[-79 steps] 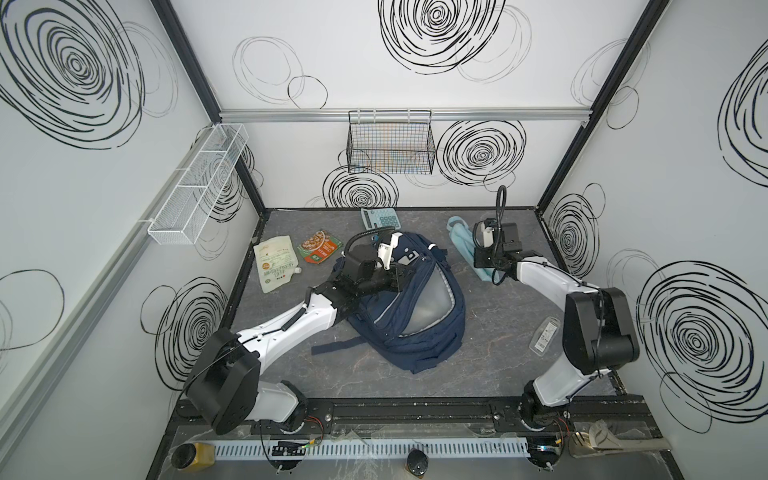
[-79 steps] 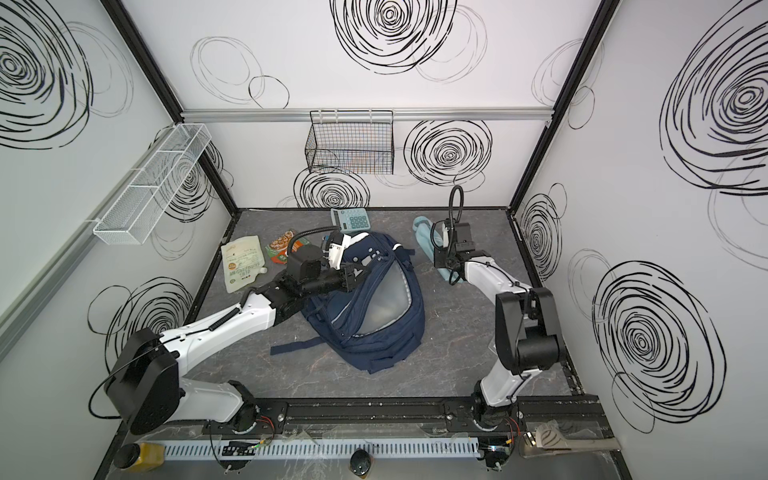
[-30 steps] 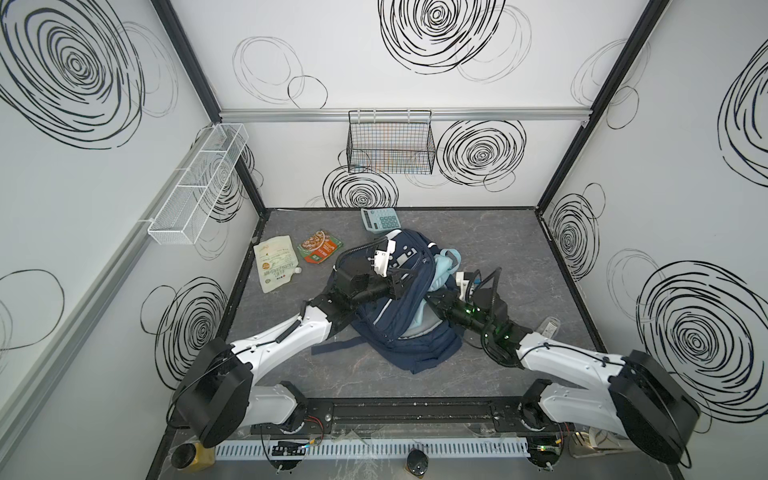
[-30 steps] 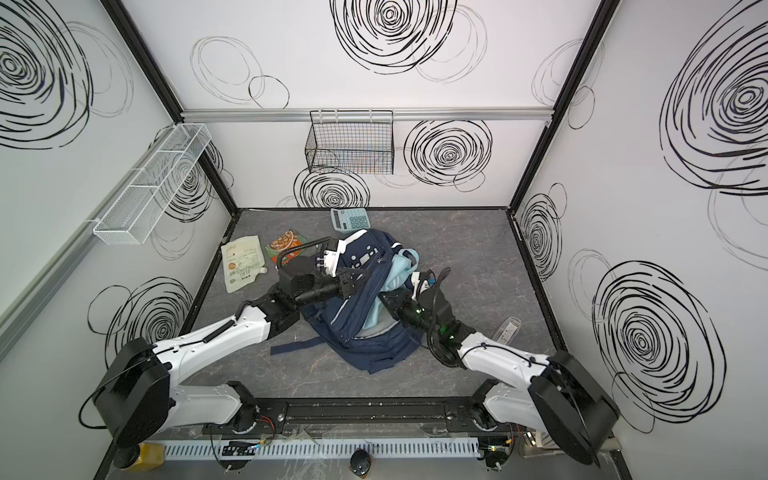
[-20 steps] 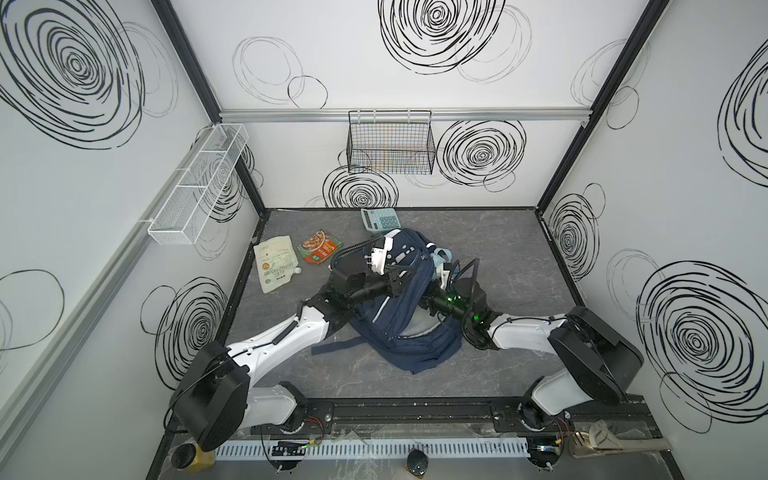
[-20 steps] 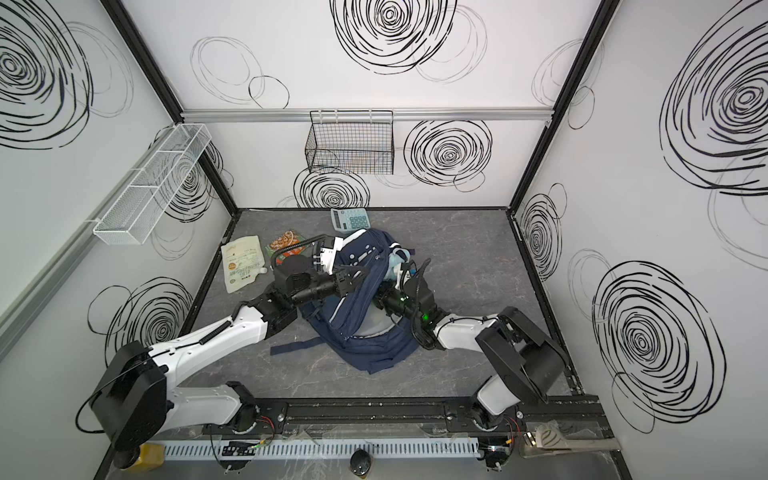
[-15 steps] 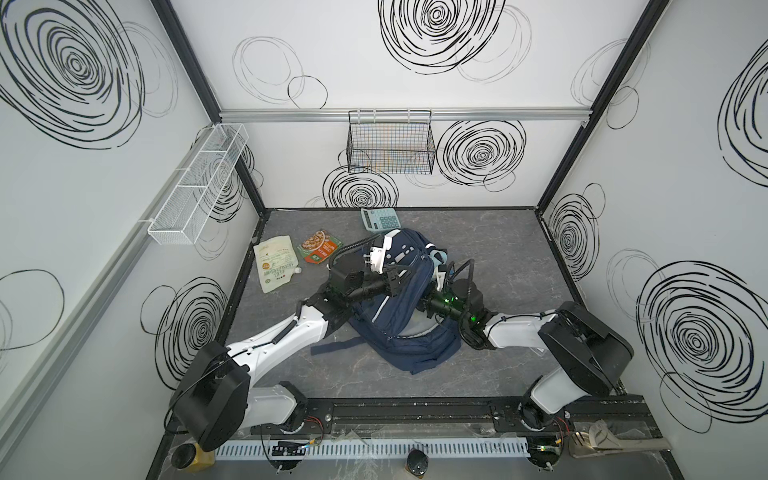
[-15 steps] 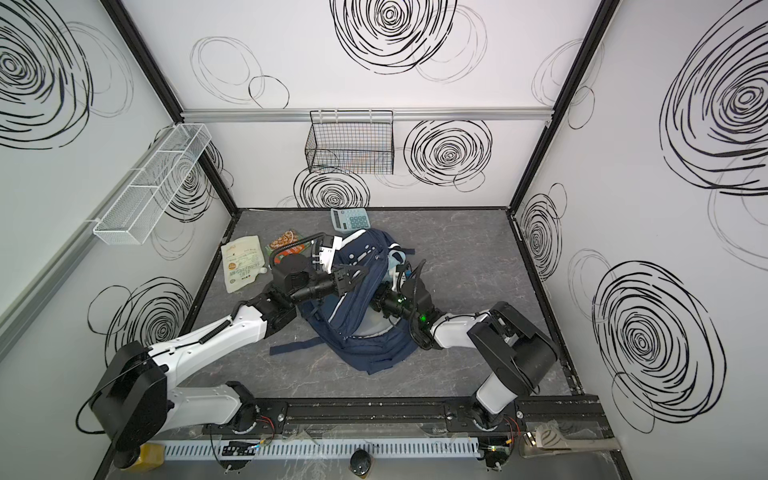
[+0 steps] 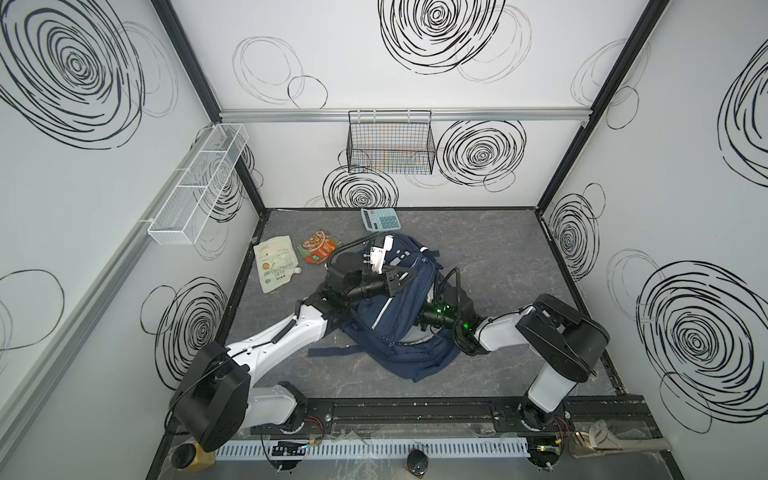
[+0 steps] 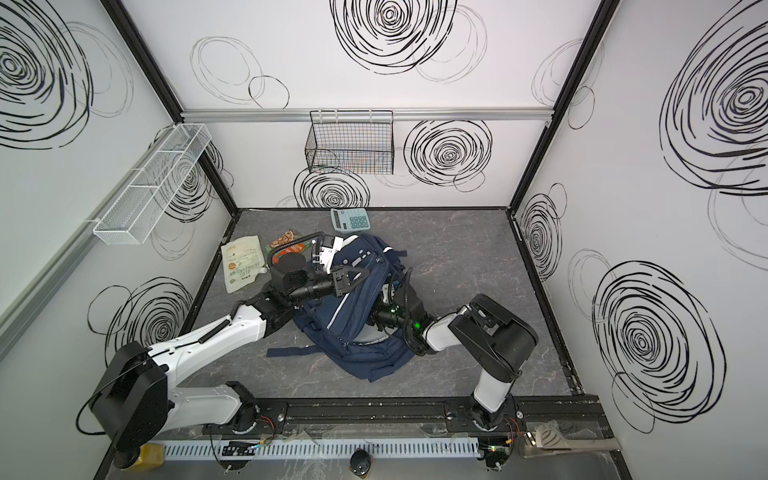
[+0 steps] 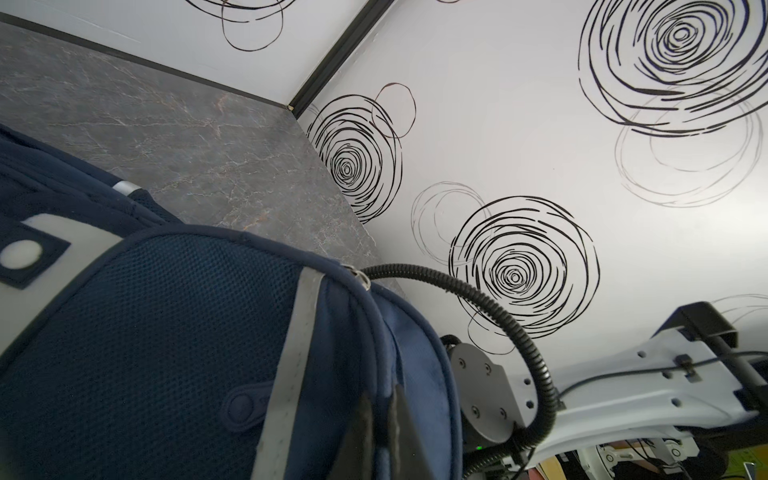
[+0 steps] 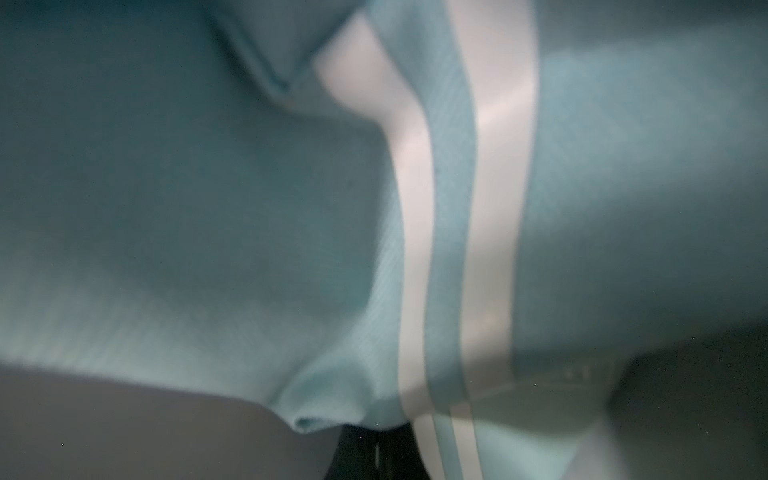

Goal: Pack the student bag
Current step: 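Lower the pouch into the bag and open the right gripper, then lift the right gripper out of the bag and draw it back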

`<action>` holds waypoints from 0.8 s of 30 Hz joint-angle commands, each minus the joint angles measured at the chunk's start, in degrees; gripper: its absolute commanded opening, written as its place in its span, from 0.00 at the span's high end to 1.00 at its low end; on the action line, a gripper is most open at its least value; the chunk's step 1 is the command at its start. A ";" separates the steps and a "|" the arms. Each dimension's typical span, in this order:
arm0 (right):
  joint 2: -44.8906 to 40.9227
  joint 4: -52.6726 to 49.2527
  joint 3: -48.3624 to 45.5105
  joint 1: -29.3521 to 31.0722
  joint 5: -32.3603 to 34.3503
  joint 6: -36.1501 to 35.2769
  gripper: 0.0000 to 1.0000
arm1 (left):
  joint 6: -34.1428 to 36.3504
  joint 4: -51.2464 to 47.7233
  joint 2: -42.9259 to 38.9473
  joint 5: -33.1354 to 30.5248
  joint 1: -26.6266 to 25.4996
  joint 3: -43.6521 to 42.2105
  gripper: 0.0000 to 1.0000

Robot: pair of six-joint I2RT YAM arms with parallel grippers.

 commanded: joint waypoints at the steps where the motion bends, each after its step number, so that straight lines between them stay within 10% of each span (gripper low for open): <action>1: 2.46 0.91 1.56 -0.80 -2.94 -1.62 1.00 | -1.10 15.57 -2.09 4.37 -0.10 1.88 1.00; 7: -0.95 -6.93 2.54 -4.83 -2.19 -6.91 0.61 | -0.17 14.85 -2.21 4.00 -0.10 1.76 1.00; 14: -24.83 -40.40 0.17 -7.12 12.00 -24.09 0.24 | 4.86 9.36 -3.50 -0.88 0.35 2.43 1.00; 24: -54.20 -62.03 -6.16 -18.83 25.48 -28.98 0.25 | 5.54 9.15 -2.52 -2.50 1.70 2.21 1.00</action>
